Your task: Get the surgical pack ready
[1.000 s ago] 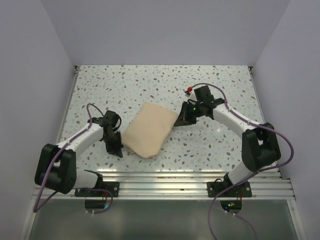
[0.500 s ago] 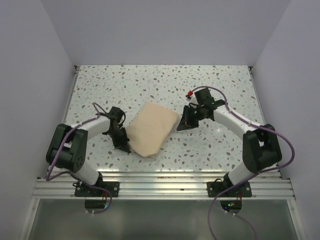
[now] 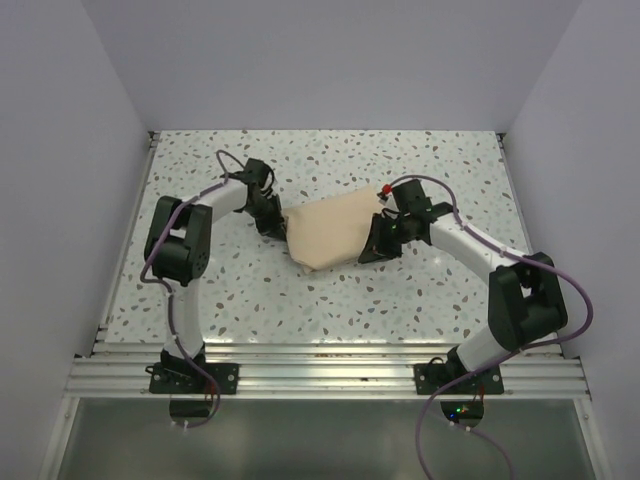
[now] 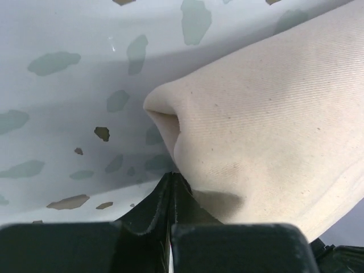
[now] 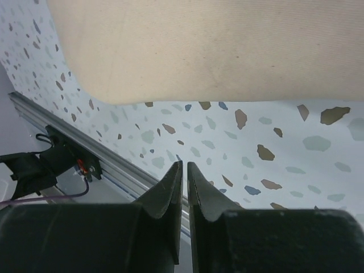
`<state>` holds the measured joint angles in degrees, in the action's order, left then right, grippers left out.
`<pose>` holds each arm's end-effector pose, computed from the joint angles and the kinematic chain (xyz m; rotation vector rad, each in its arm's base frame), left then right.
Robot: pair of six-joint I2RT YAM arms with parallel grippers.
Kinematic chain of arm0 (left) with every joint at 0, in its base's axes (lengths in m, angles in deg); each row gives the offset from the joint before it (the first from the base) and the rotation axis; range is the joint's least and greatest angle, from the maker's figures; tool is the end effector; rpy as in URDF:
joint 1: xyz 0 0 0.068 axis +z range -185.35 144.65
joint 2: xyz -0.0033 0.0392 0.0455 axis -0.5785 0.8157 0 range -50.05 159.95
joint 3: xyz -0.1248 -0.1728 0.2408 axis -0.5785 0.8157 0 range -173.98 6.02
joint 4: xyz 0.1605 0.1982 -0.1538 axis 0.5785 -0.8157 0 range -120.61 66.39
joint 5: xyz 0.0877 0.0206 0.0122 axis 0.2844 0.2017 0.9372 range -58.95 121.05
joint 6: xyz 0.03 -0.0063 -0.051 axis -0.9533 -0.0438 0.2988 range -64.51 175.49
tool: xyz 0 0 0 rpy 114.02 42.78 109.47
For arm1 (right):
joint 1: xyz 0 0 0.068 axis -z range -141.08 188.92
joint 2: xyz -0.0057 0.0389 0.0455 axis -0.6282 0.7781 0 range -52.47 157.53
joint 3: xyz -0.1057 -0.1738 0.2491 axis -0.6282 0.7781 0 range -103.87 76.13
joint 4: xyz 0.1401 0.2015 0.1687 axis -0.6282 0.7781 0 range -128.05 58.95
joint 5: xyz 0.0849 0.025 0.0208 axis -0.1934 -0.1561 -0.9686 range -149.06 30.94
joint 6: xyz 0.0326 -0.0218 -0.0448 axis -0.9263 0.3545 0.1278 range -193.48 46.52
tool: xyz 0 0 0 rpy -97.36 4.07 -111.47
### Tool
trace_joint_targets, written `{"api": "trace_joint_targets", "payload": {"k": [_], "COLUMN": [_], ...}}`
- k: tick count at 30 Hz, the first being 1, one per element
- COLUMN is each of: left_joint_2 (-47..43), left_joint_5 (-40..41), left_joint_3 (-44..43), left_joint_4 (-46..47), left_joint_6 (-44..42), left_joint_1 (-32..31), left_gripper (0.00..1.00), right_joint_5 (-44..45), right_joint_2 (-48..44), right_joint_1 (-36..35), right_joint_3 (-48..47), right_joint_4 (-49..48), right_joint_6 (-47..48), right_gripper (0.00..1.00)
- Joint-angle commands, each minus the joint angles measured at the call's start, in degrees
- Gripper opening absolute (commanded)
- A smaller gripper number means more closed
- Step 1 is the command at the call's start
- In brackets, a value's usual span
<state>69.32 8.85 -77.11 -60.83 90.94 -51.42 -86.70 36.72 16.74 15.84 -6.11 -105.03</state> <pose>0.4478 -0.1462 0.1587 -0.4159 2.9394 -0.7118 0.3142 0.1499 0.2447 0.0494 2.7615 0.9288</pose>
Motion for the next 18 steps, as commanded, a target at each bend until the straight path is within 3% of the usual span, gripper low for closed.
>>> {"api": "trace_joint_targets", "payload": {"k": [1, 5, 6, 9, 10, 13, 18], "left_joint_2": [-2.28, -10.98, -13.35, -21.09, -24.33, -30.14, -34.73], "left_joint_5": [2.24, 2.07, 1.63, -0.57, -0.57, 0.48, 0.05], "left_joint_3": [-0.99, 9.72, 14.96, 22.11, 23.09, 25.3, 25.21], "left_joint_4": [-1.28, 0.47, 1.34, 3.11, 3.11, 3.11, 2.76], "left_joint_6": [-3.36, -3.1, -3.1, -4.59, -5.46, -7.57, -8.64], "left_joint_1": [1.48, 3.15, 3.33, 3.77, 3.77, 3.77, 3.77], "left_gripper": [0.0, 0.0, 0.07, 0.49, 0.54, 0.64, 0.69], "right_joint_5": [5.04, 8.56, 10.13, 13.38, 14.18, 16.73, 18.06], "right_joint_2": [-2.0, -2.17, -2.26, -3.05, -3.14, -4.55, -5.16], "right_joint_1": [0.29, 0.38, 0.29, 0.38, 0.38, 0.38, 0.38], "right_joint_3": [-2.28, -4.3, -4.57, -4.75, -4.57, -3.34, -1.77], "right_joint_4": [2.32, 5.14, 5.58, 7.86, 8.83, 9.71, 11.21], "right_joint_6": [-1.14, -0.97, -1.23, -2.11, -2.37, -3.78, -4.4], "right_gripper": [0.13, 0.17, 0.19, 0.46, 0.53, 0.99, 0.99]}}
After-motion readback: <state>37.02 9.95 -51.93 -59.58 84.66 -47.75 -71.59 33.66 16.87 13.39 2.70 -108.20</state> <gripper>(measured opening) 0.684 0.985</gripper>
